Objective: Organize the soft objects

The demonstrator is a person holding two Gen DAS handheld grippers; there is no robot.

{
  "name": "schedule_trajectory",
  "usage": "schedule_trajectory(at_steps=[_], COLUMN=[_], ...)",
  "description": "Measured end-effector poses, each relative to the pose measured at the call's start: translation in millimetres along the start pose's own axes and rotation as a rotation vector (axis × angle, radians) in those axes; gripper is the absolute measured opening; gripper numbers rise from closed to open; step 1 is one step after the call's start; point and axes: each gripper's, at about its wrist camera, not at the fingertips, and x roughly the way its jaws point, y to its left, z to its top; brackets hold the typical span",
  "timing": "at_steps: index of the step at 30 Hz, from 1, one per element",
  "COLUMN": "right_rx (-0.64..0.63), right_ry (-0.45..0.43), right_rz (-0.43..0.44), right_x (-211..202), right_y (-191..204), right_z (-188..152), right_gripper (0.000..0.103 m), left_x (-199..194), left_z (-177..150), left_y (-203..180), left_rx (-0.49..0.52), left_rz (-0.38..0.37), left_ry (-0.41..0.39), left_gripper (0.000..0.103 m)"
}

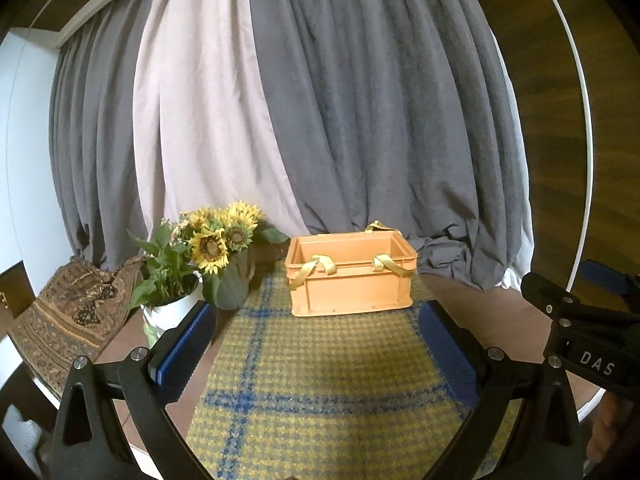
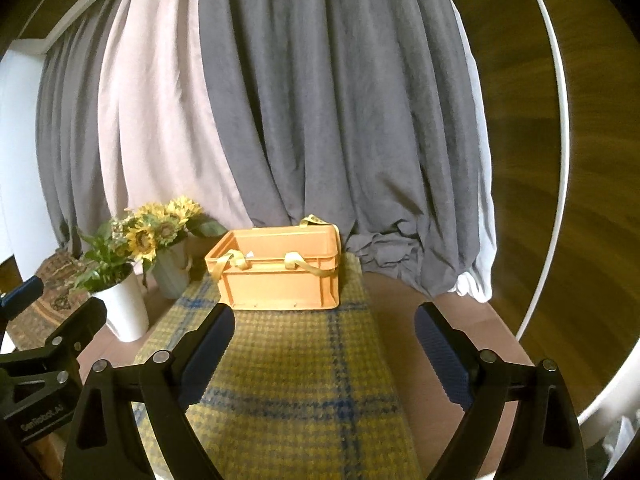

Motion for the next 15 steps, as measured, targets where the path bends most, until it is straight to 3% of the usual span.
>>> schedule_trajectory(at_steps=[15], right_rx=[-0.002], right_ry=[-0.022], right_rz=[-0.023], right_x=[-32.0], right_y=[-3.6], right_z=[-10.4], right_gripper=[0.092], left_x=[-26.4], left_z=[-7.7], left_y=[-4.7], left_rx=[0.0], left_rz=[-0.016], left_ry=[-0.008], left_gripper=[0.103])
